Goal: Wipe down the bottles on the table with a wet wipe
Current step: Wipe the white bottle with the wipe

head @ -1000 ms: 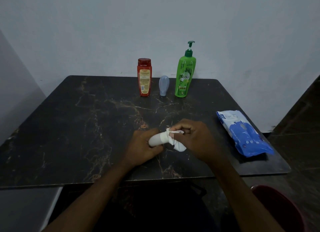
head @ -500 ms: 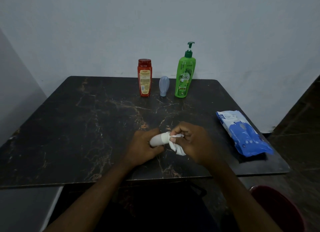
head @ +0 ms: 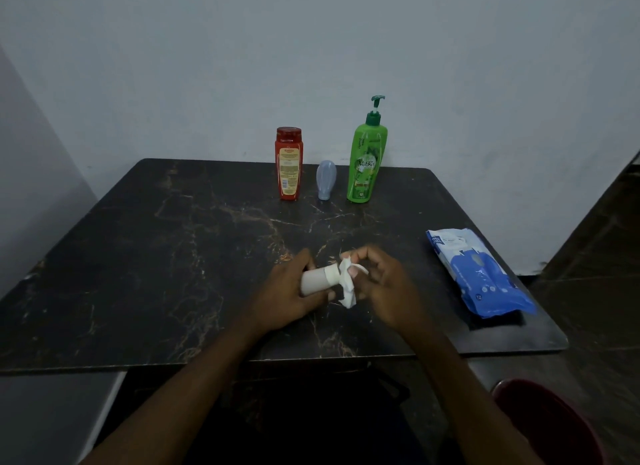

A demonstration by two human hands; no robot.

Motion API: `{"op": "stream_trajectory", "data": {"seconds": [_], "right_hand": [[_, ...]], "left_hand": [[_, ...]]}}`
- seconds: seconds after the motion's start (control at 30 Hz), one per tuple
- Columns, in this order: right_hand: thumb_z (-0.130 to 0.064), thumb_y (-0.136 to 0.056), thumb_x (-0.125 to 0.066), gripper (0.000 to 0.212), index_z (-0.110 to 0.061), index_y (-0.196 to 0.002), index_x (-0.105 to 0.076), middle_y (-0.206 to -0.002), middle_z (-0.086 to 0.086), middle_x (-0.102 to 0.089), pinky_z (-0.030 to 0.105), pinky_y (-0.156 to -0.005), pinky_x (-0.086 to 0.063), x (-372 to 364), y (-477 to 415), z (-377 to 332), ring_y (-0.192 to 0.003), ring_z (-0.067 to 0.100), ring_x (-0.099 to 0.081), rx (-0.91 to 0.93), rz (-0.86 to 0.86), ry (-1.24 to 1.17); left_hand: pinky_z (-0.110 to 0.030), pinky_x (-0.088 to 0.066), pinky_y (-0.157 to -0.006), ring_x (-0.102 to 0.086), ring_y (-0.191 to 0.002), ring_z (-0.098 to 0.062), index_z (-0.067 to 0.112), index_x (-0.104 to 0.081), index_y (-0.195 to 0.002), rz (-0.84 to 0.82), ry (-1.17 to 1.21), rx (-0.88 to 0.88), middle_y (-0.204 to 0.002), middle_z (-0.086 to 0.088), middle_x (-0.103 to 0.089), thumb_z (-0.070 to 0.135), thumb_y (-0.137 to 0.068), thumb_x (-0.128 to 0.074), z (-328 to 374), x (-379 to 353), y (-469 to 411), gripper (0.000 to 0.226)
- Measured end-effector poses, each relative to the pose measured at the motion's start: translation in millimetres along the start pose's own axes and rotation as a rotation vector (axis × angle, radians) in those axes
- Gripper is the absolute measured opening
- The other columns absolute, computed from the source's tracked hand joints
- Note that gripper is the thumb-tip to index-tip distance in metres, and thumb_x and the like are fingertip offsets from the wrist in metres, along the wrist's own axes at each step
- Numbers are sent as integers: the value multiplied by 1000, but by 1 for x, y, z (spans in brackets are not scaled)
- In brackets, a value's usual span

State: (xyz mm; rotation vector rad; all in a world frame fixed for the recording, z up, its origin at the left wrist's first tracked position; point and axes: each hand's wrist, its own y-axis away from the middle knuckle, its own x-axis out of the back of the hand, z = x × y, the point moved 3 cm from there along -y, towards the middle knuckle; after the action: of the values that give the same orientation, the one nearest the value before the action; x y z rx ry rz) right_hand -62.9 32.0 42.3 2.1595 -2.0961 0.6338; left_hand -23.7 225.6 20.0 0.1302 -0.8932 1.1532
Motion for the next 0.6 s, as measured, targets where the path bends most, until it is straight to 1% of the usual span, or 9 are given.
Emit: {"op": "stream_trajectory", "data": {"seconds": [0.03,0.1,0.17,0.2,0.27,0.37,0.43,0.5,0.6], "right_hand": [[-21,-93,-58,8,-29,-93,-60,-111,-8,-67,48,-87,-55,-4,0,-1,-105,12,-65,24,-15,21],[-21,-92,-59,9,-30,-91,-60,-110,-11,-67,45,-91,-54,-12,0,-2,-106,8,-63,39,-13,59],[-19,-92,-60,12,-31,-89,-60,-105,-10,-68,44,-89,-54,-16,-4,2,-101,6,-64,-3,32,71],[-20,-92,-60,12,-32,-89,-61,-103,-8,-69,45,-87,-55,-18,-7,3,-97,8,-66,-39,50,52],[-19,-93,-60,14,-31,-89,-63,-103,-5,-70,50,-82,-58,-22,-13,6,-94,16,-69,-114,75,-66],[-12,-95,-60,10,-20,-93,-65,-104,-3,-72,51,-78,-60,-36,-25,5,-92,21,-71,-192,81,-242],[-10,-96,-59,8,-15,-94,-65,-100,1,-74,53,-76,-60,-46,-36,3,-88,23,-73,-192,97,-285],[-9,-96,-58,8,-14,-94,-65,-95,5,-74,53,-78,-59,-55,-50,6,-85,25,-73,-214,134,-317],[-10,-95,-60,9,-16,-93,-66,-90,5,-74,49,-81,-59,-65,-74,17,-83,24,-74,-237,193,-283]], "left_hand": [[-22,-47,-59,-60,-77,-6,24,-49,-92,-19,12,18,-85,8,-60,42,-82,-82,1,1,-1,39],[-28,-52,-66,-60,-83,-6,24,-49,-98,-86,6,36,-93,8,-60,38,-84,-80,3,4,-1,36],[-33,-55,-73,-61,-90,-5,27,-53,-102,-130,12,50,-102,10,-61,30,-86,-77,6,13,-1,29],[-34,-56,-75,-63,-92,-5,28,-57,-104,-122,48,71,-104,11,-62,24,-86,-77,6,20,0,28],[-32,-57,-80,-66,-96,-5,29,-64,-108,-53,122,126,-107,11,-67,20,-86,-79,5,37,0,28],[-29,-58,-88,-66,-101,-3,27,-67,-112,51,140,200,-111,12,-69,22,-85,-81,0,64,-5,31],[-31,-59,-91,-67,-105,-9,23,-66,-111,119,137,246,-116,7,-69,20,-83,-82,-6,83,-9,32],[-33,-59,-90,-67,-107,-14,20,-66,-109,178,108,263,-117,2,-69,19,-82,-83,-11,101,-14,32],[-32,-59,-89,-67,-104,-15,16,-67,-113,219,20,262,-117,0,-69,20,-83,-82,-18,126,-22,34]]}}
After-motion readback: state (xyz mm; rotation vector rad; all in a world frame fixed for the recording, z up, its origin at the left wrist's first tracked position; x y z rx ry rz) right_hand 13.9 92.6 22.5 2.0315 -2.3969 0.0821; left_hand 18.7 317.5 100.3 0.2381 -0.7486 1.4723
